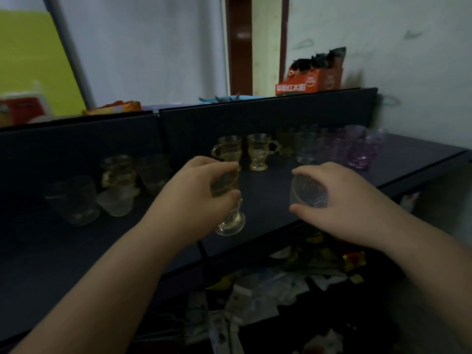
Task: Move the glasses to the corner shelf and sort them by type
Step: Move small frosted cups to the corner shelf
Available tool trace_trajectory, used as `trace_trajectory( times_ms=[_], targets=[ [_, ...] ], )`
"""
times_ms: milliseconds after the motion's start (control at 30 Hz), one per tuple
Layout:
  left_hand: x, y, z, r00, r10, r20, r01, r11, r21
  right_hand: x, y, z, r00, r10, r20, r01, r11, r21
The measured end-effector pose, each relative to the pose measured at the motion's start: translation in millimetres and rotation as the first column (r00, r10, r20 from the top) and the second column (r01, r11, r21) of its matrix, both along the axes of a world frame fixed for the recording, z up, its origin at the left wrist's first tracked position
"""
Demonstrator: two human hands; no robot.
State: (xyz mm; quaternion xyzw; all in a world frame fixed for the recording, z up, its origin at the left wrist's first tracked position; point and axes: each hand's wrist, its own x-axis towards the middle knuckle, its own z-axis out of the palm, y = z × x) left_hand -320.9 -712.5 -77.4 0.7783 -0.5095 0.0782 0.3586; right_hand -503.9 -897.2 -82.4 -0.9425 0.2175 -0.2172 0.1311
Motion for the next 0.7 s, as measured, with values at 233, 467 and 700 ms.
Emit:
trace_trajectory(
  times_ms=[233, 467, 700],
  targets=[
    [18.1, -89.7, -1.7, 0.998, 0.056, -0.032, -0.052, 0.992, 0.113, -11.7, -56.2, -8.4, 1.0, -0.007, 0.025, 0.006, 0.999, 0.038],
    [58.0, -144.3, -5.0, 0.988, 0.134, 0.072, -0.146, 0.968, 0.202, 21.4, -93.6, -18.6, 0.997, 0.016, 0.07, -0.02, 0.998, 0.06],
    [83.4, -174.4, -5.8, 0.92, 0.254, 0.3, -0.354, 0.867, 0.35, 50.2, -123.4, -16.4, 0.996, 0.052, 0.073, -0.055, 0.998, 0.037]
  ],
)
